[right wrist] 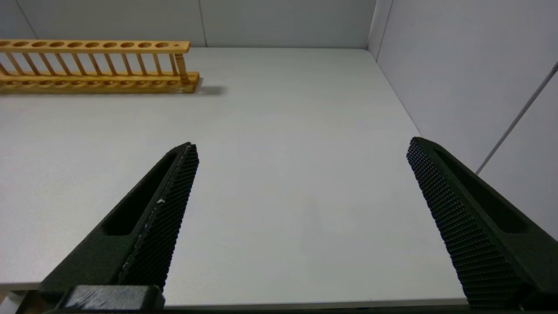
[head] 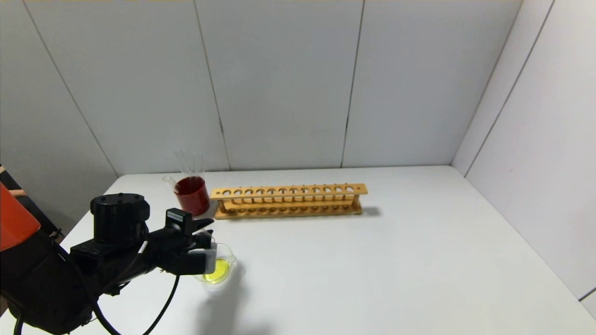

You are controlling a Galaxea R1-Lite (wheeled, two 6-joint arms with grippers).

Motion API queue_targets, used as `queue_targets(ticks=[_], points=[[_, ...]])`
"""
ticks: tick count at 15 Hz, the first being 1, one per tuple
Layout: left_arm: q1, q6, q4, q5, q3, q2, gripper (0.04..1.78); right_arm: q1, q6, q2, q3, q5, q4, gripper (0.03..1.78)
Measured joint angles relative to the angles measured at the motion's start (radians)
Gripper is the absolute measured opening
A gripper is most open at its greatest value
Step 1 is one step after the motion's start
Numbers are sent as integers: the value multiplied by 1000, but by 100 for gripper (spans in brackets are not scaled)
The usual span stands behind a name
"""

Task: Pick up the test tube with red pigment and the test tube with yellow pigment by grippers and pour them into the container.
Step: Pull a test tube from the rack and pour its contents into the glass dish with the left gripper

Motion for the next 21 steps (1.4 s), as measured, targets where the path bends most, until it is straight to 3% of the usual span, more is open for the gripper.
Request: queue_targets(ticks=[8, 21], points=[[23, 119, 2, -93, -32, 26, 34, 0, 0, 0, 0, 0, 0, 175], [67, 186, 4, -130, -102, 83, 34, 0, 0, 0, 0, 0, 0, 175]])
